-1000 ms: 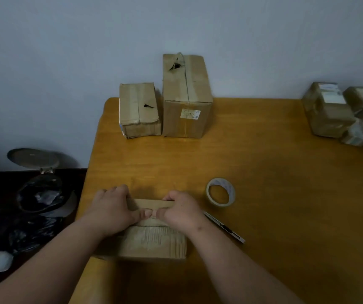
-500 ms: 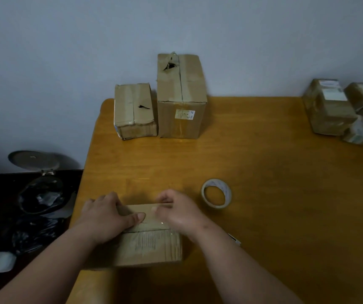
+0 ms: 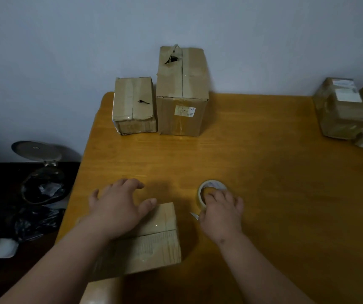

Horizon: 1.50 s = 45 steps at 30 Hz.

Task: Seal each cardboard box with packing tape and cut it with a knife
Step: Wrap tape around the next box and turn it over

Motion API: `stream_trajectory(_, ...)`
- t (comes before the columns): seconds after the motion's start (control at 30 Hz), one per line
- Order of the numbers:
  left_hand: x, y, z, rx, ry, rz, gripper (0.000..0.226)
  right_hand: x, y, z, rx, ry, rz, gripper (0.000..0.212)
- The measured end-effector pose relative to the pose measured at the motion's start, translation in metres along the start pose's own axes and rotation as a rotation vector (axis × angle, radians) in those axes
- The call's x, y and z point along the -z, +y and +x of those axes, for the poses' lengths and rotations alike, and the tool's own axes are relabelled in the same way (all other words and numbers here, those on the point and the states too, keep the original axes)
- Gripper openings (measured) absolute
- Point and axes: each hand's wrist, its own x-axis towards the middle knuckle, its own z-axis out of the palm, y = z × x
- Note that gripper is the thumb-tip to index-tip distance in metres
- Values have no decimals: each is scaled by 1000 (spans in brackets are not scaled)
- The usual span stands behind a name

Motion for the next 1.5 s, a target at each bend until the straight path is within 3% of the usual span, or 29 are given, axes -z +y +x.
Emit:
stream_trajectory(0.17, -2, 16, -2, -21, 86, -97, 43, 3, 5, 6, 7, -59, 21, 20)
stream_trajectory(0.3, 0, 23, -2, -17, 128, -175, 33, 28, 8, 15, -190, -2, 287, 19)
stream_trajectory(0.47, 6, 29, -4, -41, 132, -456, 20, 79, 9, 16, -392, -81, 1352, 5)
stream_trajectory(0.63, 14, 31, -11, -61, 57, -795, 17, 115, -1, 6, -360, -137, 1855, 38)
stream_trajectory(0.7, 18, 30, -15, -32, 32, -918, 15, 130, -11, -2, -302, -182, 1973, 33)
stream_trajectory(0.8, 23, 26, -22, -8, 11, -1008, 18, 148, -28, -13, -228, -254, 2113, 25)
stream_trajectory(1.13, 33, 10, -57, -41, -189, -1354, 45, 162, -84, -32, -67, -341, 2213, 48)
stream_trajectory(1.27, 36, 9, -63, -28, -85, -1416, 47, 159, -103, -41, -42, -332, 2213, 48)
stream_trajectory(1.37, 40, 2, -63, -18, 45, -1413, 9, 159, -113, -48, 22, -345, 2243, 46)
stream_trajectory(1.5, 52, -11, -63, -76, 113, -1365, 21, 156, -116, -53, 103, -398, 2291, 36)
